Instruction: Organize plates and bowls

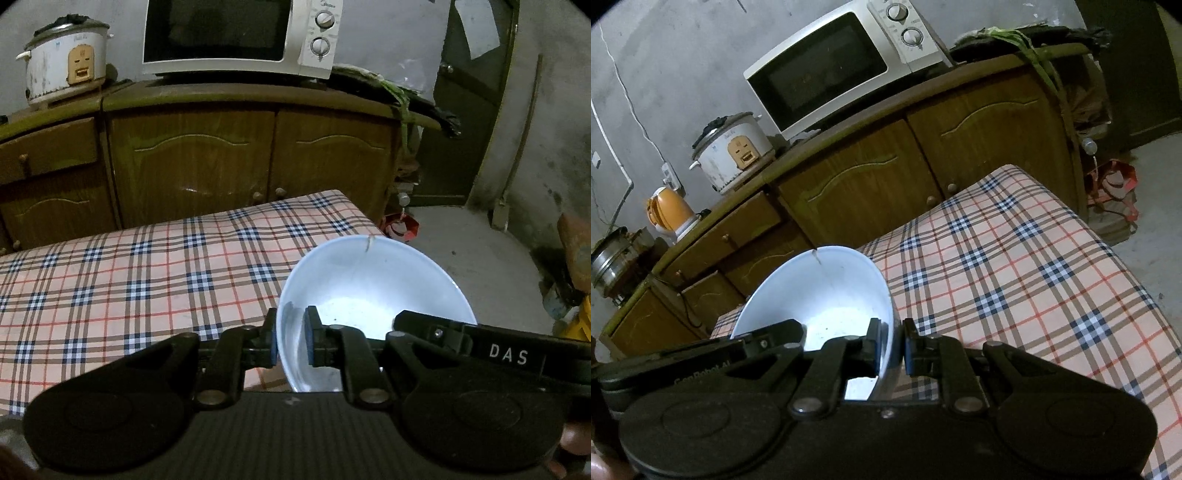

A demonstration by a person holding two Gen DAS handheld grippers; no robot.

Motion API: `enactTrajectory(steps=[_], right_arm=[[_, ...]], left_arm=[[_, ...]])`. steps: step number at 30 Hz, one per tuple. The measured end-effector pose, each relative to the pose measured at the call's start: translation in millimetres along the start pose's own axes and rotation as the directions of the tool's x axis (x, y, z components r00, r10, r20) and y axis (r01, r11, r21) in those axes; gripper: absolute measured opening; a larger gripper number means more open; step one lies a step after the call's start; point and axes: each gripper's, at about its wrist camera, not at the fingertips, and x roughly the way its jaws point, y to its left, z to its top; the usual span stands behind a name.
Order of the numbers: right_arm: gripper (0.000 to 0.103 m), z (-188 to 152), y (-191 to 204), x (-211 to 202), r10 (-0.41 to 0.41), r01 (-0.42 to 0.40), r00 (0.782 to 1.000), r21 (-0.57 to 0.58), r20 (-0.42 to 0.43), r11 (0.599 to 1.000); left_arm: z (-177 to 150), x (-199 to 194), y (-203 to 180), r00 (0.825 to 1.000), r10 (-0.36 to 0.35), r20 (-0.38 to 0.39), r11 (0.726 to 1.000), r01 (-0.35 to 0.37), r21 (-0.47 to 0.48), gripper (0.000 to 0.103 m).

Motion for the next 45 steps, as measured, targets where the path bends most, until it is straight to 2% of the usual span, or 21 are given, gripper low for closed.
enactTrajectory(steps=[26,45], right_arm=[[0.017,-10,12,-41,0.000,0.001,0.999,-0.022,0.039,1.000],[0.017,-27,12,-61,0.000,0.001,0.999,-0.027,0.049,1.000]], left_arm=[[-15,-37,-13,0.999,0.002,0.045,1.000,-0.002,0.014,0.015],[-30,-51,-20,0.999,-0.006,0.048,1.000,0.005,0.013,0.015]])
